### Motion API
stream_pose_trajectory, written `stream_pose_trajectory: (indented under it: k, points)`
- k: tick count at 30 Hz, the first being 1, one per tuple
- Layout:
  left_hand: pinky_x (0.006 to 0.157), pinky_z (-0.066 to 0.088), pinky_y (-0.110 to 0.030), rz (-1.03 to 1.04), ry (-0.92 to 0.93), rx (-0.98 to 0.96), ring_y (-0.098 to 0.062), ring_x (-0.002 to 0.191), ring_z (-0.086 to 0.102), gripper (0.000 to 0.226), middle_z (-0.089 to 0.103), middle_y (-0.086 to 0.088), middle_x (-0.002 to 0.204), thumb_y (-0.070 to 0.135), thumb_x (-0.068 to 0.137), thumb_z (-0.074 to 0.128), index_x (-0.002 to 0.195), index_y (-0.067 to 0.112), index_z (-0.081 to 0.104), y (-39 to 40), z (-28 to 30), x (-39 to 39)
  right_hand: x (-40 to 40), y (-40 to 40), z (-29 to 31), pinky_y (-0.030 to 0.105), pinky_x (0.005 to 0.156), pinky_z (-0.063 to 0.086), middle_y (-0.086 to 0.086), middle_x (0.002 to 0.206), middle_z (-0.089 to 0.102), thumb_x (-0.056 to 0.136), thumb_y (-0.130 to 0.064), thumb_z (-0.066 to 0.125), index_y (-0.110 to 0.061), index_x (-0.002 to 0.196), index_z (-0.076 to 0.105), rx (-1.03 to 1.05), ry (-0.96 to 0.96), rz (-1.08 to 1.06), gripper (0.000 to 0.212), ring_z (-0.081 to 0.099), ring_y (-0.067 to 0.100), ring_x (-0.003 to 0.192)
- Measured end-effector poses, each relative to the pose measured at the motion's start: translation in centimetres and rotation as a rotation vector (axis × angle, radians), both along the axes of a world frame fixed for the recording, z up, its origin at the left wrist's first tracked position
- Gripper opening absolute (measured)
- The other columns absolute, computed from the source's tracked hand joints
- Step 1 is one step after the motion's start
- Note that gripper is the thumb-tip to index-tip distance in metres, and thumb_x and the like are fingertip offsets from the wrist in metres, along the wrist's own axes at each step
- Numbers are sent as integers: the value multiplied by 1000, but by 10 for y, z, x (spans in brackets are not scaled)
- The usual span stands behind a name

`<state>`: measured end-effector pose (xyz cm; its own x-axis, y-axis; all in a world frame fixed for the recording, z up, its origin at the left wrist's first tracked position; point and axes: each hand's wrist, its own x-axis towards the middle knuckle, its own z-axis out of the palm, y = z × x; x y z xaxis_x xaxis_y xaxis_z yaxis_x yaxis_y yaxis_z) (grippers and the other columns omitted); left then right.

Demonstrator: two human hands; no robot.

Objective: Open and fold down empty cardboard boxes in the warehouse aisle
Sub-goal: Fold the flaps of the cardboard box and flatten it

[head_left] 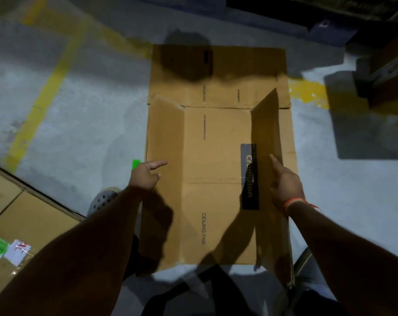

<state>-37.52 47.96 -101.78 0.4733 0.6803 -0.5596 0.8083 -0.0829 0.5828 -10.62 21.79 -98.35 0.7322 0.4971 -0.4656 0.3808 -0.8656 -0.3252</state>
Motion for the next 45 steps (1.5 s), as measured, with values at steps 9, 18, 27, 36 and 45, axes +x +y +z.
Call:
stream_pose_trajectory:
  k: [9,18,27,36,45]
  points:
    - [105,33,-13,19,-92,120,-18,133,54,48,63,-1,139,0,96,61,138,22,64,23,82,7,-13,29,66,42,104,48,14,141,55,86,7,66,-26,157,31,103,-67,-61,87,57,34,121]
    - [107,44,-26,154,-206,188,-24,130,58,48,63,0,139,-4,96,57,137,21,64,67,216,-40,-33,92,177,37,103,48,12,137,59,83,4,65,-29,156,35,200,-166,65,86,60,34,118]
    - [102,50,-50,467,-317,291,-43,121,60,49,66,1,136,-5,96,56,136,21,66,95,301,-178,-127,189,247,39,105,49,15,136,60,81,7,66,-28,153,41,350,-206,275,84,61,34,116]
    - [103,51,-33,884,-383,442,-16,123,61,51,63,4,138,-5,94,57,134,25,66,69,357,-377,-293,280,320,42,100,54,14,139,56,86,6,65,-30,152,40,480,-183,590,80,61,31,115]
    - [75,45,-9,1216,-338,576,-6,115,59,48,62,7,138,-1,97,60,134,29,67,9,364,-536,-447,331,321,42,98,50,16,139,57,87,7,62,-30,152,42,533,-145,864,77,63,34,107]
